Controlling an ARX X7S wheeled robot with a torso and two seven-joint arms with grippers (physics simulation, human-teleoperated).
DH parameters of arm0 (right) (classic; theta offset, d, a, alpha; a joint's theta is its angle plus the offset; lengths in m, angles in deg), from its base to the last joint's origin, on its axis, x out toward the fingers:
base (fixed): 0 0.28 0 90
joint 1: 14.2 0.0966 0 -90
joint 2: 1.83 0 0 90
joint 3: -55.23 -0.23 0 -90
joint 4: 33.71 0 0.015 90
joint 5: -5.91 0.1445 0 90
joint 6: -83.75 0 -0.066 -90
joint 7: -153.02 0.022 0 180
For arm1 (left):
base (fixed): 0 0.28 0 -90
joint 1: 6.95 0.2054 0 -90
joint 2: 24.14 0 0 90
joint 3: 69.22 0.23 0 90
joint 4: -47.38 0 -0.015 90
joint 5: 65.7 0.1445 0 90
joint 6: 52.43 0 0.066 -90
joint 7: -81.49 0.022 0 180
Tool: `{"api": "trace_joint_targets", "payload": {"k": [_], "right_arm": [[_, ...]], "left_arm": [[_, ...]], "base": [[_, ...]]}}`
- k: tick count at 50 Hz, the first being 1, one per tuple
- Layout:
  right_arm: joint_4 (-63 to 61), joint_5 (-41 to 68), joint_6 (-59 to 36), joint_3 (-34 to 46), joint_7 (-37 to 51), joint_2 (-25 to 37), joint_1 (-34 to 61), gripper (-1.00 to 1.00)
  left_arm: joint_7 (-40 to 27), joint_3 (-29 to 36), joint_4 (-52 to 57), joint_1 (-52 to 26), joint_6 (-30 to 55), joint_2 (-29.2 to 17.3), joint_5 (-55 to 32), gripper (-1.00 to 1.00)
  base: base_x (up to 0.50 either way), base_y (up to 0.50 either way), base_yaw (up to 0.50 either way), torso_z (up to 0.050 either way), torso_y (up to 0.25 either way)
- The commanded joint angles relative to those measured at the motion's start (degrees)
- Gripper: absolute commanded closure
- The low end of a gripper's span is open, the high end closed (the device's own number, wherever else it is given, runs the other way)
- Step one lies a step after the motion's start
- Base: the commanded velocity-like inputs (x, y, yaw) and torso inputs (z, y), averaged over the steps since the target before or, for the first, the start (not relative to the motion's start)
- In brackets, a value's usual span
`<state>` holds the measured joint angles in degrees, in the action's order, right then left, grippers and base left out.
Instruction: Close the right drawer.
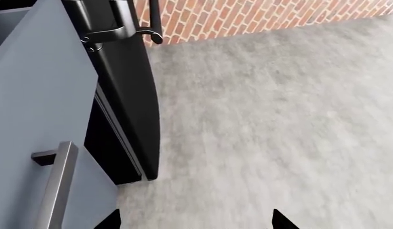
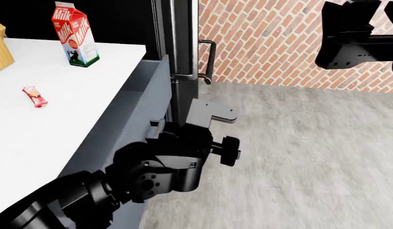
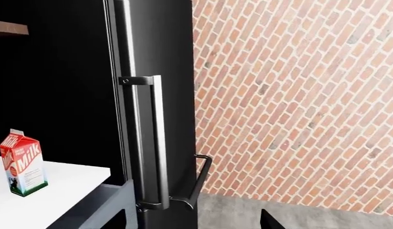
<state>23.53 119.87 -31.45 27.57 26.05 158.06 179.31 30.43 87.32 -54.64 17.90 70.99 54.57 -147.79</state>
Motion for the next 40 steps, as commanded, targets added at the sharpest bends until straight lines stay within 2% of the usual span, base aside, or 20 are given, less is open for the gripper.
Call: {"api": "trace_joint_targets", "payload": {"k": [1,40], "right_arm": [[-0.1,0.3,-0.2,-0.3,0.3,-0.6,0.1,-1.00],[-0.6,1.4,-0.7,-1.4,0.9,-2.0,0.5,-1.00]], "left_arm": [[2.6,0.7,-4.5,1.1,-1.5,0.9,1.7,-1.00],[7.7,2.9,-21.0,3.0,-5.1,4.1,6.0,-1.00]], "base": [[0.00,0.00,0.00,0.000,0.000],[0.00,0.00,0.00,0.000,0.000]]}}
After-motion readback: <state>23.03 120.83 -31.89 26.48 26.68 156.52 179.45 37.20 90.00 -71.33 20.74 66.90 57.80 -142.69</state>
